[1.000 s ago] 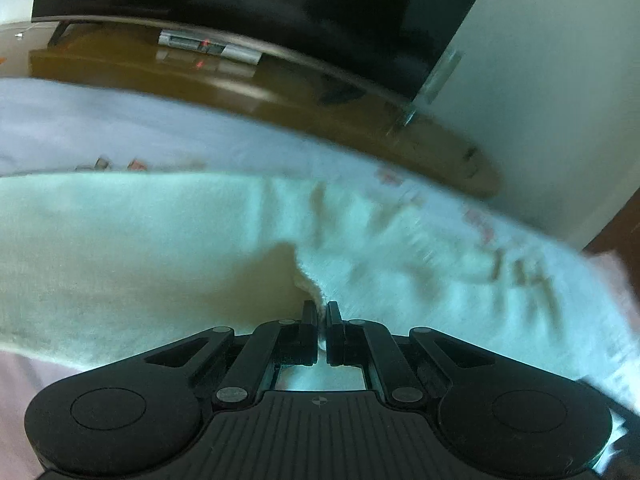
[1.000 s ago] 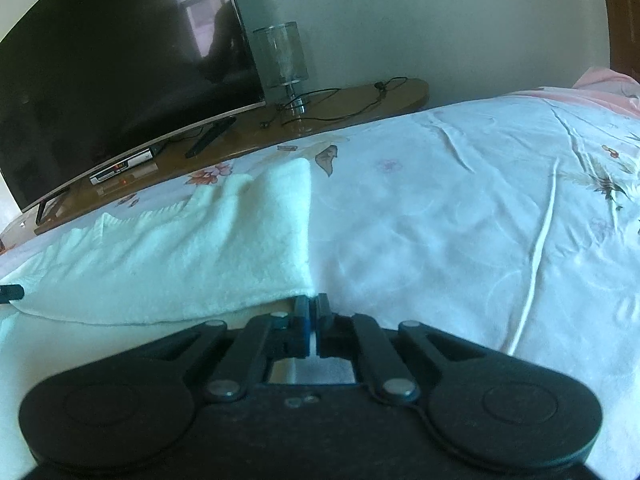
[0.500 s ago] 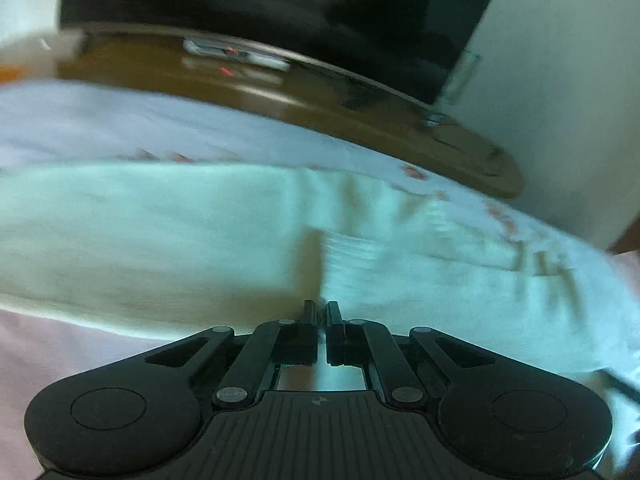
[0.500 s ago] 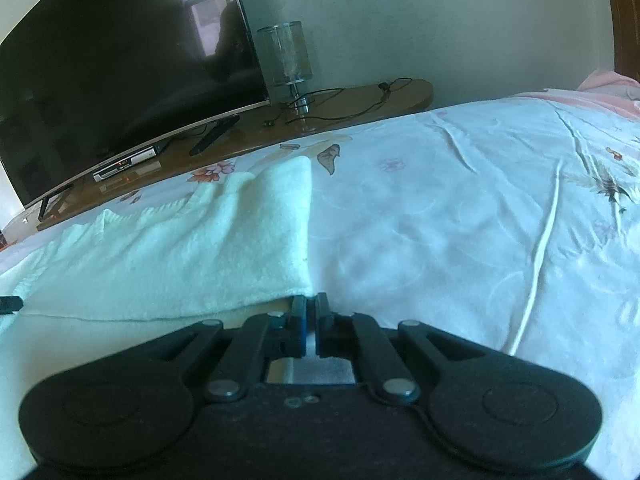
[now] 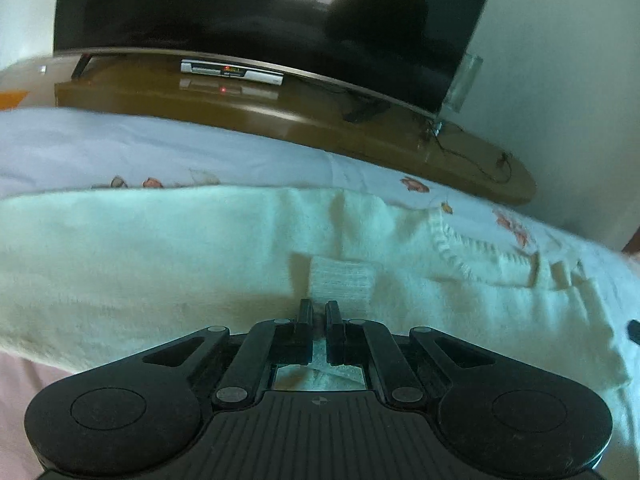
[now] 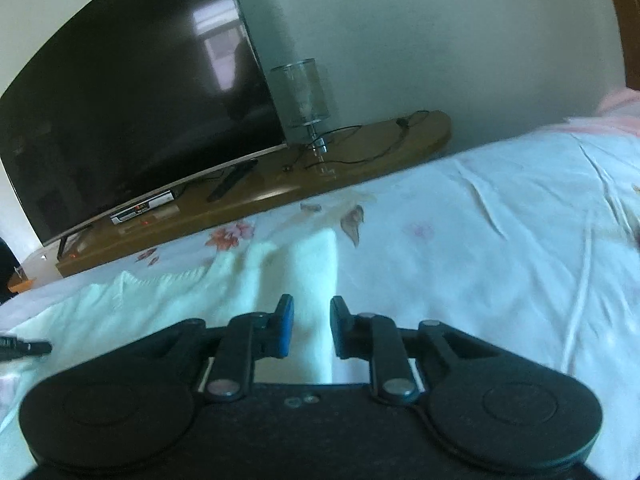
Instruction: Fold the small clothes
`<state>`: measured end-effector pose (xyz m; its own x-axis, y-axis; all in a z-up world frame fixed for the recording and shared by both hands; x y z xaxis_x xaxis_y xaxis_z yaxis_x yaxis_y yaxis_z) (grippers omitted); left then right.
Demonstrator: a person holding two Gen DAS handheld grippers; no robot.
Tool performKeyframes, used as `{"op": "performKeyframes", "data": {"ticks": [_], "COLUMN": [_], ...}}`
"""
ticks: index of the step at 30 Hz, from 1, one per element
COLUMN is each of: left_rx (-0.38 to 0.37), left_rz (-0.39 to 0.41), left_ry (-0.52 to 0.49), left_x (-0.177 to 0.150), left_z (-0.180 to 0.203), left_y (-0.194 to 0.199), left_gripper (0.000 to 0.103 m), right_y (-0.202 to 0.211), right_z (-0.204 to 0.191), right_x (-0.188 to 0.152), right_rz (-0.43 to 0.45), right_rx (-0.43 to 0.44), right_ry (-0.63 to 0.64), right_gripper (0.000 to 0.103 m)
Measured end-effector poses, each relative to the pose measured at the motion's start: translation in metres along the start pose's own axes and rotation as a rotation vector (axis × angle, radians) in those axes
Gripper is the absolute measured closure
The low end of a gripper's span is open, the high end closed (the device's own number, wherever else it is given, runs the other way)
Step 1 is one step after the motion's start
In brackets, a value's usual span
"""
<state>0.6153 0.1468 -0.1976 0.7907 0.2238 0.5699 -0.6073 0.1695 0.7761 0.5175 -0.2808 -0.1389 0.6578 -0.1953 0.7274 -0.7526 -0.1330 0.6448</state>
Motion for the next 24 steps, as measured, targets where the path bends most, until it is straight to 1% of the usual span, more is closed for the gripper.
{"op": "performKeyframes", "data": {"ticks": [1,3,4,5,7,9,10,11,12,13,14,15,16,17,18,19,20,21,22,23,24], "left_rx": [-0.001,0.013,0.019,0.019,0.058,0.106,0.128,0.157,0.192,0.217,0.244,0.246,0.241,0.233,0.222,0.211,0.191,0.179,0.149,0.119,0.092], "left_rz": [-0.001,0.027,0.045,0.054,0.051,0.027,0.037,0.04,0.043,0.048,0.052,0.057,0.057,0.052,0.047,0.056,0.095,0.124,0.147,0.154,0.146], "left_ry": [0.013,0.011,-0.002,-0.012,-0.052,-0.101,-0.13,-0.153,-0.168,-0.172,-0.178,-0.184,-0.184,-0.186,-0.179,-0.157,-0.141,-0.136,-0.138,-0.147,-0.166], "left_x": [0.001,0.004,0.006,0.007,0.008,0.006,0.006,0.005,0.004,0.004,0.003,0.002,0.002,0.003,0.004,0.008,0.011,0.015,0.019,0.021,0.023], "left_z": [-0.001,0.002,0.004,0.007,0.01,0.012,0.014,0.017,0.019,0.019,0.017,0.016,0.016,0.015,0.014,0.012,0.012,0.014,0.021,0.029,0.039], "left_y": [0.002,0.007,0.009,0.009,0.004,-0.004,-0.004,-0.003,-0.003,-0.001,-0.001,-0.002,0.0,0.001,0.003,0.008,0.017,0.022,0.026,0.027,0.023], "left_gripper": [0.099,0.099,0.099,0.099,0.099,0.099,0.099,0.098,0.098,0.099,0.099,0.099,0.099,0.099,0.099,0.099,0.099,0.099,0.099,0.099,0.099], "right_y": [-0.008,-0.026,-0.034,-0.042,-0.055,-0.062,-0.064,-0.066,-0.068,-0.071,-0.072,-0.071,-0.07,-0.069,-0.067,-0.067,-0.066,-0.061,-0.057,-0.051,-0.05], "right_z": [0.002,0.011,0.019,0.028,0.041,0.043,0.042,0.038,0.034,0.029,0.029,0.029,0.025,0.021,0.018,0.018,0.018,0.02,0.021,0.017,0.012], "right_x": [0.007,0.019,0.024,0.028,0.032,0.034,0.033,0.032,0.031,0.03,0.03,0.03,0.03,0.03,0.029,0.029,0.029,0.031,0.036,0.04,0.043], "right_rz": [-0.01,-0.04,-0.044,-0.054,-0.084,-0.097,-0.103,-0.116,-0.124,-0.135,-0.128,-0.122,-0.109,-0.093,-0.08,-0.079,-0.092,-0.075,-0.039,-0.006,-0.002], "right_rx": [0.006,0.028,0.057,0.078,0.127,0.185,0.203,0.233,0.228,0.126,0.085,0.069,0.012,-0.061,-0.108,-0.147,-0.146,-0.124,-0.1,-0.077,-0.057], "right_ry": [-0.002,-0.039,-0.072,-0.114,-0.186,-0.197,-0.195,-0.175,-0.134,-0.055,-0.024,-0.026,0.007,0.057,0.081,0.087,0.088,0.082,0.084,0.097,0.111], "right_gripper": [0.078,0.074,0.066,0.061,0.061,0.064,0.068,0.086,0.097,0.096,0.097,0.097,0.099,0.098,0.097,0.09,0.089,0.088,0.084,0.081,0.081]}}
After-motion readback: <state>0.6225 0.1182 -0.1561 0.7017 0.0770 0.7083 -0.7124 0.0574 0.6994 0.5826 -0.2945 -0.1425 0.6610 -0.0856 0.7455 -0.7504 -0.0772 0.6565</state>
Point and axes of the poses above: each gripper's, at about its wrist camera, not at the fingertips, and y roughly against the way its jaws point, z to its right, x to its top, the point moved 5 cm from there along -y, roughly the way its jaws point, and after that the axes turned 10 degrees about -z, right-handed, at the moved point
